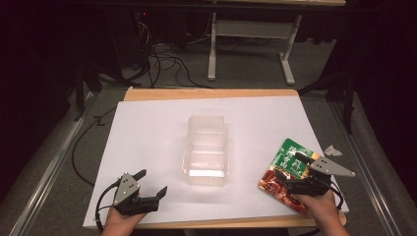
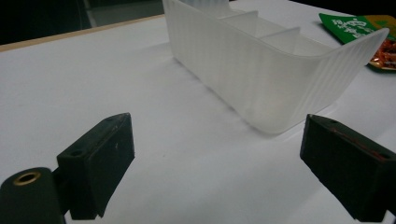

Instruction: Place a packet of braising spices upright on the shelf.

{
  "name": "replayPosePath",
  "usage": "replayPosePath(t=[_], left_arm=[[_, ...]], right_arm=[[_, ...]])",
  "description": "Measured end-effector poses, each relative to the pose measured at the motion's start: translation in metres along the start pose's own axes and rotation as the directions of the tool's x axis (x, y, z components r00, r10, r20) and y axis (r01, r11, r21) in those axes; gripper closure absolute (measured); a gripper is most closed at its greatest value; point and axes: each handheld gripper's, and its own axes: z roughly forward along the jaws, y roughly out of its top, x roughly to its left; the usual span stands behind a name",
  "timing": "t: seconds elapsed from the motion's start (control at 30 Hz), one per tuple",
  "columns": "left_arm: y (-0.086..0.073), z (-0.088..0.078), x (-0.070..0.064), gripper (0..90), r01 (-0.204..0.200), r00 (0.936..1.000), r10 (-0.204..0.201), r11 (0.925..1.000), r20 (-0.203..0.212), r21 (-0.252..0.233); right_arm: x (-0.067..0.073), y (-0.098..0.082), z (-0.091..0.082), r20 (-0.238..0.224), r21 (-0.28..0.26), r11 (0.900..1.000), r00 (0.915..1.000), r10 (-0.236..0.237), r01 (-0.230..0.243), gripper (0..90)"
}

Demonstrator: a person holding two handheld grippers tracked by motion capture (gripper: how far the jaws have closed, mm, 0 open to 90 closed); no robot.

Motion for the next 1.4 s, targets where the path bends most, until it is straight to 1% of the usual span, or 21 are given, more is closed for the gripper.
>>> replayPosePath(t=[0.13, 0.17, 0.33, 0.47, 0.57, 0.63, 0.8, 0.97, 1.13, 1.17, 1.37, 1.4], left_arm=[[0.0, 0.002, -0.001, 10.4, 0.001, 1.0, -0.001, 1.0, 0.001, 0.006], [0.0, 0.002, -0.001, 10.3, -0.006, 1.0, 0.006, 0.9999, 0.002, 0.011], [-0.001, 0.004, -0.001, 10.3, -0.01, 0.9999, 0.01, 0.9997, 0.003, 0.022], [-0.001, 0.003, -0.001, 10.3, -0.011, 0.9999, 0.011, 0.9997, 0.002, 0.023], [-0.001, 0.003, -0.002, 10.3, -0.014, 0.9999, 0.014, 0.9997, 0.003, 0.022], [-0.001, 0.003, -0.001, 10.3, -0.014, 0.9999, 0.014, 0.9996, 0.004, 0.023], [-0.001, 0.002, -0.001, 10.3, -0.015, 0.9999, 0.015, 0.9996, 0.002, 0.023], [-0.001, 0.002, -0.001, 10.3, -0.018, 0.9998, 0.018, 0.9996, 0.002, 0.023], [-0.001, 0.003, -0.002, 10.3, -0.024, 0.9997, 0.024, 0.9994, 0.002, 0.024], [-0.001, 0.003, -0.002, 10.3, -0.025, 0.9997, 0.025, 0.9994, 0.002, 0.024], [-0.001, 0.003, -0.002, 10.3, -0.03, 0.9995, 0.03, 0.9991, 0.005, 0.029], [-0.001, 0.004, -0.002, 10.3, -0.031, 0.9995, 0.031, 0.9991, 0.004, 0.029]], right_arm=[[-0.003, -0.002, -0.003, 0.013, 0.002, 1.0, 0.9999, 0.002, -0.002, 0.2], [-0.004, -0.003, -0.004, 0.01, 0.0, 1.0, 0.9999, 0.005, -0.005, 0.2], [-0.007, -0.004, -0.006, 0.01, 0.0, 1.0, 0.9999, 0.014, -0.014, 0.3], [-0.009, -0.004, -0.005, 0.006, -0.011, 1.0, 1.0, 0.006, -0.006, 0.2], [-0.011, -0.005, -0.006, 0.007, 0.001, 1.0, 0.9999, 0.009, -0.009, 0.3], [-0.013, -0.006, -0.006, 0.009, 0.008, 1.0, 0.9999, 0.011, -0.011, 0.7], [-0.021, -0.008, -0.009, 0.023, 0.0, 1.0, 0.9995, 0.023, -0.023, 3.3], [-0.031, -0.011, -0.013, 0.052, 0.026, 0.999, 0.9983, 0.028, -0.029, 6.3], [-0.043, -0.014, -0.013, 0.085, 0.06, 0.996, 0.9948, 0.056, -0.062, 7.0], [-0.046, -0.015, -0.014, 0.09, 0.06, 0.996, 0.9943, 0.057, -0.063, 7.4], [-0.061, -0.018, -0.016, 0.138, 0.07, 0.993, 0.9865, 0.088, -0.099, 8.4], [-0.063, -0.018, -0.016, 0.144, 0.073, 0.991, 0.9845, 0.101, -0.112, 8.4]])
